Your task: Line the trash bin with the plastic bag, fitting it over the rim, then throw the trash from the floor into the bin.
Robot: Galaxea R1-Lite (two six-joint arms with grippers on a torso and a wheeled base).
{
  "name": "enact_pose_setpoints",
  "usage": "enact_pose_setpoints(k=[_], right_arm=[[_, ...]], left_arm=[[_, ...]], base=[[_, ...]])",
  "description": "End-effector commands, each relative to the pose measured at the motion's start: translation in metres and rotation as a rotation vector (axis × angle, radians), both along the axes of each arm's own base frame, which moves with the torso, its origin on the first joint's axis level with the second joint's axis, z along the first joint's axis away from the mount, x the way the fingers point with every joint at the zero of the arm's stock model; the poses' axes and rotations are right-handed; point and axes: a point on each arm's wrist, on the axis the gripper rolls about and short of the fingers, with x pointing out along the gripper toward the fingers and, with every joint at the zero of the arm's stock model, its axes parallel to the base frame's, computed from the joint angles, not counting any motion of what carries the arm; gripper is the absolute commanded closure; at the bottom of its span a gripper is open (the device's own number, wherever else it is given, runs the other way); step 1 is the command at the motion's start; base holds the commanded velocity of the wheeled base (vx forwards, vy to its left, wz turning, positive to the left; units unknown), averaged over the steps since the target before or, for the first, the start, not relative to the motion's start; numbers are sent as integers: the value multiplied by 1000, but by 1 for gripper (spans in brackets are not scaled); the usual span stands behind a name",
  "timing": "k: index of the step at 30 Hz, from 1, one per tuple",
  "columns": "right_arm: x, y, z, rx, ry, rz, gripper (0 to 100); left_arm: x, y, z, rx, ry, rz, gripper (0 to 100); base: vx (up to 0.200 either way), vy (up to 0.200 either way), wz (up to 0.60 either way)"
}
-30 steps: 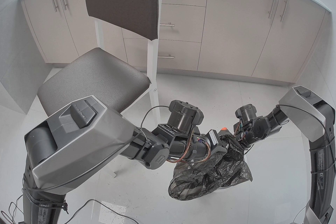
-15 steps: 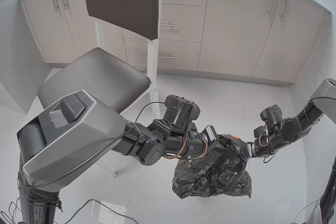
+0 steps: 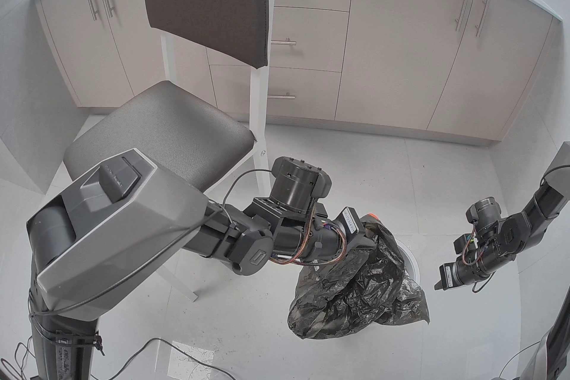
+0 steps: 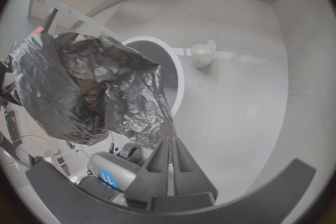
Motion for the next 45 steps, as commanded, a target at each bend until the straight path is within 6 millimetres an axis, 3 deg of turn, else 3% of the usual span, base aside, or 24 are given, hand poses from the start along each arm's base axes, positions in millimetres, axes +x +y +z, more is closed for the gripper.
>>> enact_pose_setpoints(k=[1, 6, 10, 18, 23, 33, 45], right_arm=[[7, -2, -21, -37, 37, -7, 100], [20, 2, -47, -111, 17, 19, 100], [22, 12, -53, -175, -9, 36, 100], [11, 49, -51, -177, -9, 153, 100], [8, 56, -47, -175, -18, 178, 100], [52, 73, -43, -147, -110, 172, 100], [112, 82, -46, -133, -14, 142, 100]], left_arm=[[0, 0, 0, 0, 1, 0, 100], [0, 0, -2, 2, 4, 0, 100], [1, 0, -3, 3, 5, 0, 100], [1, 0, -3, 2, 4, 0, 100], [2, 0, -3, 2, 4, 1, 100], [2, 1, -4, 5, 6, 4, 100], [3, 2, -6, 8, 10, 9, 100]], base=[[0, 0, 0], [0, 0, 0], [0, 0, 0], [0, 0, 0], [0, 0, 0], [0, 0, 0], [0, 0, 0]])
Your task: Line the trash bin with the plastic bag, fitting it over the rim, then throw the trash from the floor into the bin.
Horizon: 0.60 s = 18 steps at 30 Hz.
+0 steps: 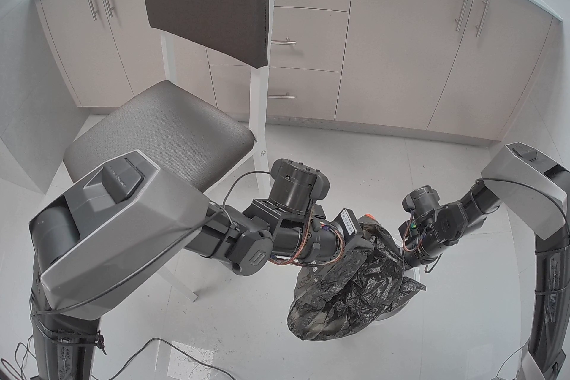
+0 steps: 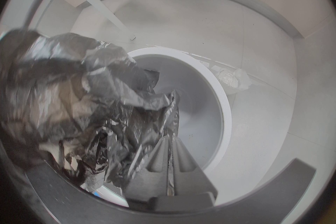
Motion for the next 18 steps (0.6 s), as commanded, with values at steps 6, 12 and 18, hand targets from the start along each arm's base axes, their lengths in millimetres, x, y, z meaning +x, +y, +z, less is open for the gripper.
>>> enact_pose_setpoints(k=[6, 12, 18], right_arm=[[46, -13, -13, -12, 94, -68, 100], [31, -22, 20, 27, 91, -80, 100], [-15, -28, 54, 59, 116, -41, 100]], left_arm=[[1, 0, -3, 4, 5, 1, 100], [1, 0, -3, 4, 5, 1, 100], [1, 0, -3, 4, 5, 1, 100]], base=[[0, 0, 0], [0, 0, 0], [0, 0, 0]])
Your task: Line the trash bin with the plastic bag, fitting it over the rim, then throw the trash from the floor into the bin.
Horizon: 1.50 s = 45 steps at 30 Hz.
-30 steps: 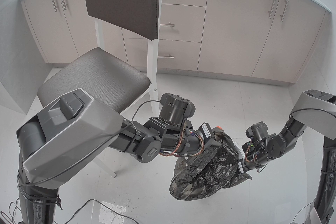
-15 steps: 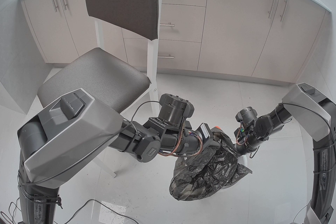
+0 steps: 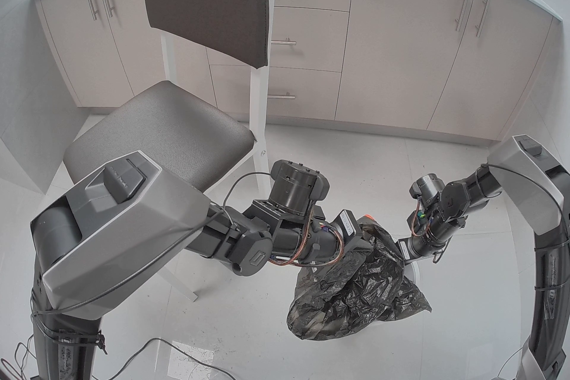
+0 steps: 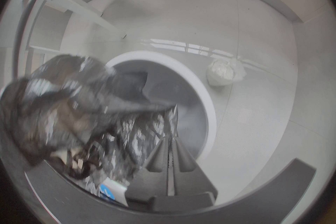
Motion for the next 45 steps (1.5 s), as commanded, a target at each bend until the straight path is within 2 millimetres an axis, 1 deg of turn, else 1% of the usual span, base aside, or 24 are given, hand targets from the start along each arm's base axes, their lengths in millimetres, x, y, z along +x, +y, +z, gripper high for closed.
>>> enact_pose_setpoints(k=[1, 2, 3, 4, 5, 6, 8, 10, 13, 14, 16, 18, 20, 22, 23, 31, 36, 43, 44, 45], right_arm=[[-46, -10, 46, 38, -7, 30, 100], [-52, -12, 50, 42, -4, 33, 100], [-54, -12, 51, 43, -2, 33, 100], [-71, -12, 58, 61, 14, 49, 100], [-80, -12, 61, 72, 18, 60, 100], [-92, -13, 65, 88, 30, 83, 100], [-109, -15, 63, 89, 59, 118, 100], [-115, -18, 56, 83, 90, 121, 100], [-114, -21, 44, 81, 109, 110, 100], [-112, -21, 37, 79, 113, 109, 100], [-109, -18, 29, 69, 102, 114, 100], [-108, -17, 27, 65, 96, 117, 100], [-104, -10, 22, 43, 77, 132, 100], [-105, -8, 21, 40, 78, 139, 100], [-104, -6, 20, 38, 76, 146, 0], [-101, 4, 19, 35, 70, 176, 0], [-94, 6, 15, 32, 65, 174, 0], [-96, 5, 14, 23, 70, 167, 0], [-97, 5, 15, 23, 68, 170, 100], [-97, 5, 17, 23, 65, 170, 100]], left_arm=[[0, 0, -2, 2, 3, 0, 100], [0, 0, -1, 2, 3, 0, 100], [0, 0, -1, 3, 4, 0, 100], [0, 0, -1, 3, 4, 0, 100], [0, 0, -1, 3, 4, 0, 100], [0, 0, -1, 3, 4, 0, 100], [0, 0, -1, 3, 4, 0, 100], [0, 0, -1, 3, 4, 0, 100], [0, 0, -1, 3, 4, 0, 100], [0, 0, -1, 3, 4, 0, 100], [0, 0, -1, 3, 4, 0, 100], [0, 1, -2, 4, 5, 2, 100], [0, 1, -1, 3, 4, 2, 100], [0, 1, -1, 3, 4, 2, 100], [0, 1, -1, 3, 4, 2, 100], [0, 1, -1, 3, 4, 2, 100], [0, 1, -1, 3, 4, 2, 100], [0, 1, -2, 4, 5, 2, 100], [0, 1, -2, 4, 5, 2, 100], [0, 1, -2, 4, 5, 2, 100]], base=[[0, 0, 0], [0, 0, 0], [0, 0, 0], [0, 0, 0], [0, 0, 0], [0, 0, 0], [0, 0, 0], [0, 0, 0], [0, 0, 0], [0, 0, 0], [0, 0, 0], [0, 0, 0], [0, 0, 0], [0, 0, 0], [0, 0, 0], [0, 0, 0], [0, 0, 0], [0, 0, 0], [0, 0, 0], [0, 0, 0]])
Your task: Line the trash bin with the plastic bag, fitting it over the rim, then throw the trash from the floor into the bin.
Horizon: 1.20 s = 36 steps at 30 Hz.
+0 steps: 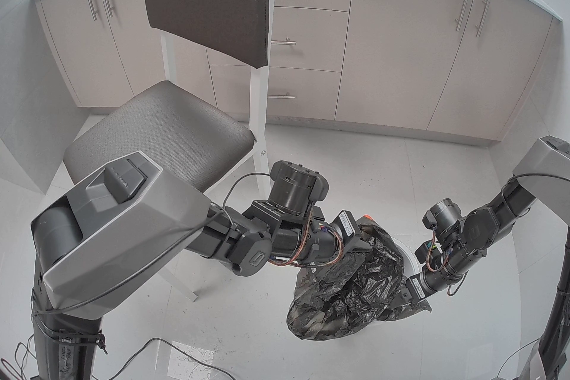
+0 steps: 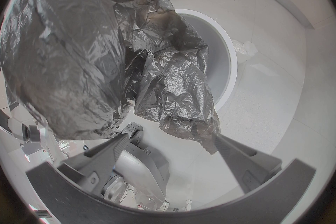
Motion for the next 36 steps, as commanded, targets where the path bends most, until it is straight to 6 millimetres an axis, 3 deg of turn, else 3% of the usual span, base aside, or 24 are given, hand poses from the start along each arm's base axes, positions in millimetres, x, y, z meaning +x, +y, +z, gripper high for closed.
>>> enact_pose_setpoints(k=[1, 18, 27, 36], right_arm=[[-2, 0, 2, 0, -1, 5, 100], [14, 4, -9, 6, 6, -18, 100], [26, 20, -23, -104, -21, -50, 100], [37, 23, -24, -97, -36, -82, 100]], left_arm=[[0, 0, 0, 0, 1, 0, 100], [0, 0, 0, 1, 0, 1, 100], [0, 1, 0, 2, -1, 6, 100], [0, 1, 0, 2, -1, 6, 100]], base=[[0, 0, 0], [0, 0, 0], [0, 0, 0], [0, 0, 0]])
